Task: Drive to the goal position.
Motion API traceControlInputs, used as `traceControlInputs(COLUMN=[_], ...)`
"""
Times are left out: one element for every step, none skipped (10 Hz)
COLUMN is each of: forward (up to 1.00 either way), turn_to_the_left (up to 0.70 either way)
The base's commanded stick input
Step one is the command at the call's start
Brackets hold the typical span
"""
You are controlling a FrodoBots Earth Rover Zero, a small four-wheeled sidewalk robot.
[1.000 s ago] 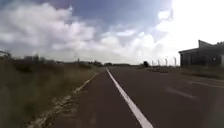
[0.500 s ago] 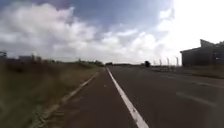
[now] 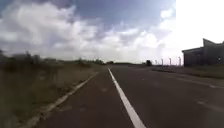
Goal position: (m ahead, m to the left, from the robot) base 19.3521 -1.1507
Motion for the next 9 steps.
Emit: traceControlInputs(forward=[1.00, 1.00, 1.00, 1.00, 1.00, 1.00, 1.00, 1.00, 1.00], turn_to_the_left=[0.00, 0.00, 0.00, 0.00, 0.00, 0.00, 0.00, 0.00, 0.00])
